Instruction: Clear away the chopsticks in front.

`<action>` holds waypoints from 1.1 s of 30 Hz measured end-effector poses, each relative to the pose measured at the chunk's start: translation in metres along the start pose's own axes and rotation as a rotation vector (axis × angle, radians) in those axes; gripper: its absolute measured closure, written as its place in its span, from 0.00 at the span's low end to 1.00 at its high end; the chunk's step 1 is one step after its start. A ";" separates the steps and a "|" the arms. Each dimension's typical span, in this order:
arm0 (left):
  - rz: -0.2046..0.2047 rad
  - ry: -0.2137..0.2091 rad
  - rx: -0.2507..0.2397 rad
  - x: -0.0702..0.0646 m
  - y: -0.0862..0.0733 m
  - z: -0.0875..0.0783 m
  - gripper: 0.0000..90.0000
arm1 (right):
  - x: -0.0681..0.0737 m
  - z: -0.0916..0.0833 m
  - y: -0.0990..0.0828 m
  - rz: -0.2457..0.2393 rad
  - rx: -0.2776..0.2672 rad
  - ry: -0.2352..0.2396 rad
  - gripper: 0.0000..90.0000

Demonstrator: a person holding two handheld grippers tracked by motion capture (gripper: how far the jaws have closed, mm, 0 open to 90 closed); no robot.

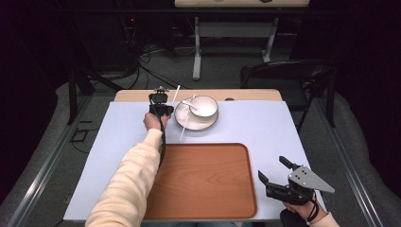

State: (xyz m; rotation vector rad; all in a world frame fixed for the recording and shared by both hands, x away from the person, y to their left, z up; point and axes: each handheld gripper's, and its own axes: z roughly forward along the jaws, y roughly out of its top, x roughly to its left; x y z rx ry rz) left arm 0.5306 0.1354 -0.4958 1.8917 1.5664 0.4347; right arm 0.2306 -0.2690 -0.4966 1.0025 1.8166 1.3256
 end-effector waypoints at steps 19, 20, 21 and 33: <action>-0.008 -0.046 -0.079 0.029 -0.026 -0.067 0.94 | 0.001 0.000 0.000 -0.004 0.005 -0.003 0.16; -0.012 -0.051 -0.081 0.029 -0.029 -0.070 0.94 | 0.001 0.000 0.000 -0.003 0.005 -0.002 0.16; -0.009 -0.053 -0.078 0.029 -0.032 -0.073 0.94 | 0.001 0.000 0.000 -0.003 0.005 -0.002 0.16; 0.028 -0.104 -0.107 0.021 -0.069 -0.113 0.94 | 0.001 0.001 0.001 -0.006 0.006 -0.004 0.16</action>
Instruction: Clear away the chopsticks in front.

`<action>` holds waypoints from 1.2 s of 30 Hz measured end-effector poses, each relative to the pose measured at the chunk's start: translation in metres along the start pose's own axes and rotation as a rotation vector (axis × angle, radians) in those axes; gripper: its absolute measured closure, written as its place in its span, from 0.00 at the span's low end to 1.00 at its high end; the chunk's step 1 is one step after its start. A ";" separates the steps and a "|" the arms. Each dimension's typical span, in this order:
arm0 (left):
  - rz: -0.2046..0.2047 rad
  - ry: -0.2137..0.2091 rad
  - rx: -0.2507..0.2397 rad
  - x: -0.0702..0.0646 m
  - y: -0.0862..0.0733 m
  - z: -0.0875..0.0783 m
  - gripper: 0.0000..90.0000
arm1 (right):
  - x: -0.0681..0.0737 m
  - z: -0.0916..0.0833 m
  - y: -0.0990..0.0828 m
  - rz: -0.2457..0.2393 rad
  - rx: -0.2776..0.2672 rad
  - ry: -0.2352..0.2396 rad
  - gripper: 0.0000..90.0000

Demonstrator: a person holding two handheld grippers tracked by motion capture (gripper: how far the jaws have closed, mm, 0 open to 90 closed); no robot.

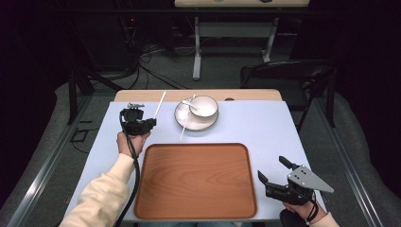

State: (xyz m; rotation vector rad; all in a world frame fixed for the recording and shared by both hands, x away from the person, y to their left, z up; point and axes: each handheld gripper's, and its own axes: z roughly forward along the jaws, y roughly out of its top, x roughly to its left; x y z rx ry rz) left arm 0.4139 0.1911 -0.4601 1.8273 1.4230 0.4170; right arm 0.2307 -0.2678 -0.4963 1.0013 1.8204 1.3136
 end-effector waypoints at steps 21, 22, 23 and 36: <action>-0.035 -0.055 -0.016 -0.022 -0.069 -0.046 0.94 | 0.001 0.000 0.000 -0.002 0.004 -0.001 0.16; -0.036 -0.055 -0.015 -0.023 -0.072 -0.047 0.94 | 0.001 0.000 0.000 -0.003 0.004 -0.001 0.16; -0.030 -0.050 -0.014 -0.025 -0.075 -0.048 0.94 | 0.001 0.000 0.000 -0.002 0.004 -0.001 0.16; -0.082 -0.008 0.014 -0.031 -0.117 -0.054 0.94 | 0.001 0.002 0.001 -0.003 0.006 0.001 0.16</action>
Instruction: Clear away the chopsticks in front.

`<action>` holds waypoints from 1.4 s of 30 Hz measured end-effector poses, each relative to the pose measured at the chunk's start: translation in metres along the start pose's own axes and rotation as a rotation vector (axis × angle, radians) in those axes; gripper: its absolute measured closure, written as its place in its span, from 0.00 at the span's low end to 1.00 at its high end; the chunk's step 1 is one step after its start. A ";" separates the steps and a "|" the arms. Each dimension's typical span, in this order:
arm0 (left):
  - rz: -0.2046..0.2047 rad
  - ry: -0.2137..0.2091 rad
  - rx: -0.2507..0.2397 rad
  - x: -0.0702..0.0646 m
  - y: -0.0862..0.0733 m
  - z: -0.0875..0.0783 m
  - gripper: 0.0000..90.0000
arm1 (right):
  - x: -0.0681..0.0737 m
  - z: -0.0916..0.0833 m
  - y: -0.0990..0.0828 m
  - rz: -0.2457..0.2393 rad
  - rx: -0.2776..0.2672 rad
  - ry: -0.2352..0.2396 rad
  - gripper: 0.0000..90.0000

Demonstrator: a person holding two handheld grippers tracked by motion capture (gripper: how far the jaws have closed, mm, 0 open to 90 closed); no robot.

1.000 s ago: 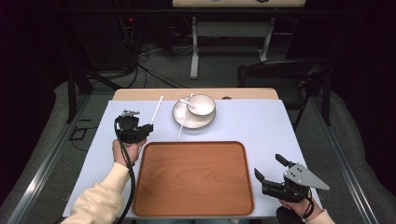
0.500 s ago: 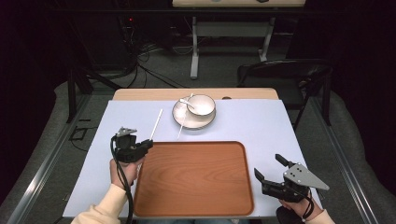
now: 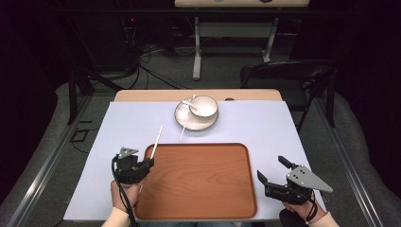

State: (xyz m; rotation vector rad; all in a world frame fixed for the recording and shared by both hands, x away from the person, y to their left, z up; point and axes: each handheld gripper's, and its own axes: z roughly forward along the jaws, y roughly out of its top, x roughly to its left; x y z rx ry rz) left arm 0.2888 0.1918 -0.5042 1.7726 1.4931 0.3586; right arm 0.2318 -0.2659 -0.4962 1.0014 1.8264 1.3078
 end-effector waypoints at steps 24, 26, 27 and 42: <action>-0.067 0.103 0.126 0.007 -0.032 0.021 0.93 | 0.000 0.001 0.000 -0.005 -0.007 0.008 0.16; -0.068 0.109 0.128 0.007 -0.032 0.022 0.93 | 0.001 0.001 0.000 -0.006 -0.007 0.008 0.16; -0.067 0.111 0.131 0.007 -0.032 0.023 0.93 | 0.001 0.001 0.001 -0.006 -0.005 0.008 0.16; -0.060 0.113 0.144 0.004 -0.033 0.026 0.85 | 0.001 0.001 0.000 -0.013 -0.006 0.005 0.16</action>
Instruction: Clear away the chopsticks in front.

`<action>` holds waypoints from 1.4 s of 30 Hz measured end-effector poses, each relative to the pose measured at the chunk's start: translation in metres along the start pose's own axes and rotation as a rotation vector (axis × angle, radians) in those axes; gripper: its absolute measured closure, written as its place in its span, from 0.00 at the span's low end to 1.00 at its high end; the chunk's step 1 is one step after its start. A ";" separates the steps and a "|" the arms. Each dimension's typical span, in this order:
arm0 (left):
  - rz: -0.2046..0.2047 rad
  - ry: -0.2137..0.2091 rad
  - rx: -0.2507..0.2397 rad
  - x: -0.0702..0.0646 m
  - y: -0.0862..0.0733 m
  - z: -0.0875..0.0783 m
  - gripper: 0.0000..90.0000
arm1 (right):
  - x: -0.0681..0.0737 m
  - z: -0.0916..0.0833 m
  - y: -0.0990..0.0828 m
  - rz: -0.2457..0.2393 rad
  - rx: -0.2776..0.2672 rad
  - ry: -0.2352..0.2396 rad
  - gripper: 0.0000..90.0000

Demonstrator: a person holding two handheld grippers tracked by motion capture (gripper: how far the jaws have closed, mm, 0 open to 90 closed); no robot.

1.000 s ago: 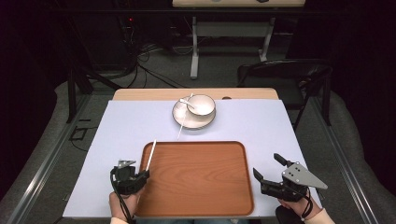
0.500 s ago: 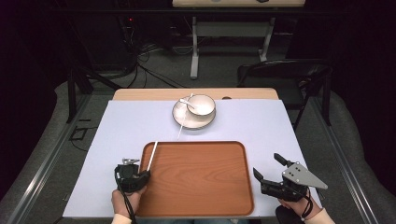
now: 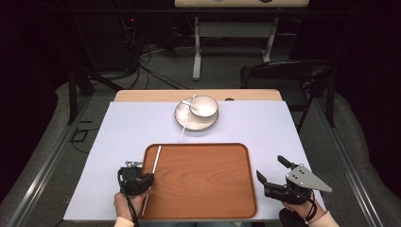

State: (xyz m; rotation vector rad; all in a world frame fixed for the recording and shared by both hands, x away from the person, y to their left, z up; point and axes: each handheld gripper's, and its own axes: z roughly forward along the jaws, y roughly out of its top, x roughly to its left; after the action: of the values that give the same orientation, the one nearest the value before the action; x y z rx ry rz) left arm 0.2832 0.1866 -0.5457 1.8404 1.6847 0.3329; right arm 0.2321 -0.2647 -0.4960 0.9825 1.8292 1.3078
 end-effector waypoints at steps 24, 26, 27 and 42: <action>0.255 -0.079 -0.070 -0.014 0.092 -0.013 0.13 | 0.000 0.000 0.000 0.003 0.003 -0.001 0.16; 0.280 -0.082 -0.066 -0.017 0.106 -0.008 0.08 | 0.000 0.000 0.000 0.003 0.002 -0.001 0.16; 0.292 -0.088 -0.061 -0.019 0.117 -0.003 0.06 | 0.000 0.000 0.000 0.004 0.001 -0.001 0.16; 0.318 -0.117 -0.002 -0.032 0.179 0.042 0.00 | -0.001 -0.001 -0.001 0.008 0.001 0.000 0.16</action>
State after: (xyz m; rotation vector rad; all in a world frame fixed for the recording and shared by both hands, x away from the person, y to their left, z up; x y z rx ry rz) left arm 0.4469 0.1448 -0.4659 2.0847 1.3129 0.3489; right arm 0.2318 -0.2658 -0.4963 0.9910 1.8272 1.3118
